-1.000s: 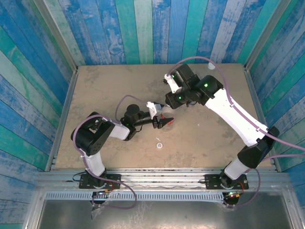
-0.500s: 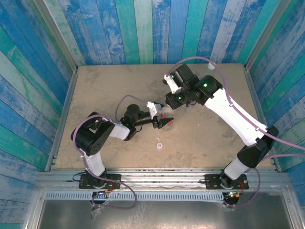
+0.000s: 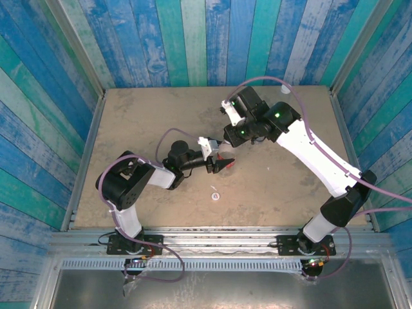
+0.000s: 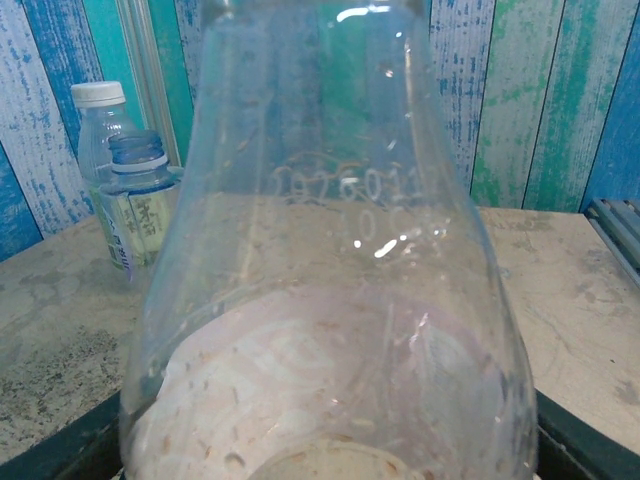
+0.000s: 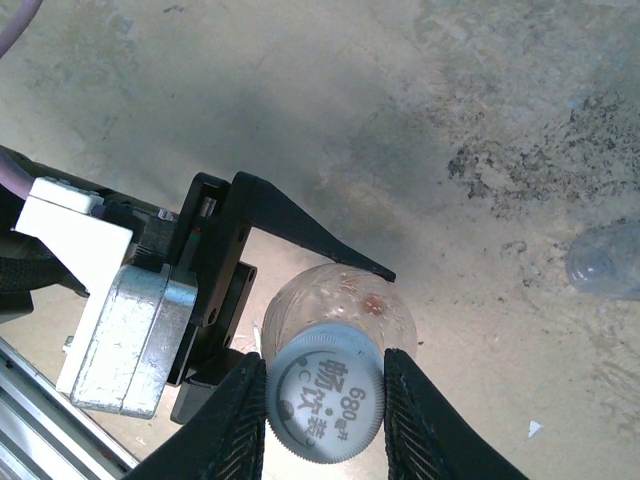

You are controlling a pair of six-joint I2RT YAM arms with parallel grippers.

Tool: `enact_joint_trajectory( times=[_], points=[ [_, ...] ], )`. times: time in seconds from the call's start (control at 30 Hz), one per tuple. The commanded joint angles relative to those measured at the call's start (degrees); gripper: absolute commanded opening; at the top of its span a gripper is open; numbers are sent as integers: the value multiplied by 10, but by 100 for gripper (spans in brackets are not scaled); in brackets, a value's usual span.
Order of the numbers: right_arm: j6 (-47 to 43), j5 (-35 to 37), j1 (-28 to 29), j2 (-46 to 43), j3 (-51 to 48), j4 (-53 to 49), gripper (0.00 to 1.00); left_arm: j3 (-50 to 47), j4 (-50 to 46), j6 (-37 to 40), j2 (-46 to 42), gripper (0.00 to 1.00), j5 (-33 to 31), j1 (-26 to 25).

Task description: Screw on the bottle caps

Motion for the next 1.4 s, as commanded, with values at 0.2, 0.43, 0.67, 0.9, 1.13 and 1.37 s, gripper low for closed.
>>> enact_joint_trajectory(
  times=[0.2, 0.43, 0.67, 0.9, 1.13, 1.37],
  points=[
    [-1, -23, -9, -26, -40, 31, 26, 0, -59, -4, 16, 72, -5, 0],
    [-4, -38, -11, -46, -70, 57, 25, 2, -57, -10, 20, 72, -1, 0],
    [-34, -61, -13, -67, -106, 87, 24, 2, -53, -14, 22, 72, 4, 0],
    [-71, -123, -33, -79, -140, 119, 24, 4, -56, -15, 21, 72, 7, 0],
    [-105, -180, -48, -93, -139, 127, 24, 7, -63, -11, 22, 72, 11, -1],
    [-193, -188, -56, -95, -142, 111, 25, 10, -64, -12, 22, 72, 16, 0]
  ],
)
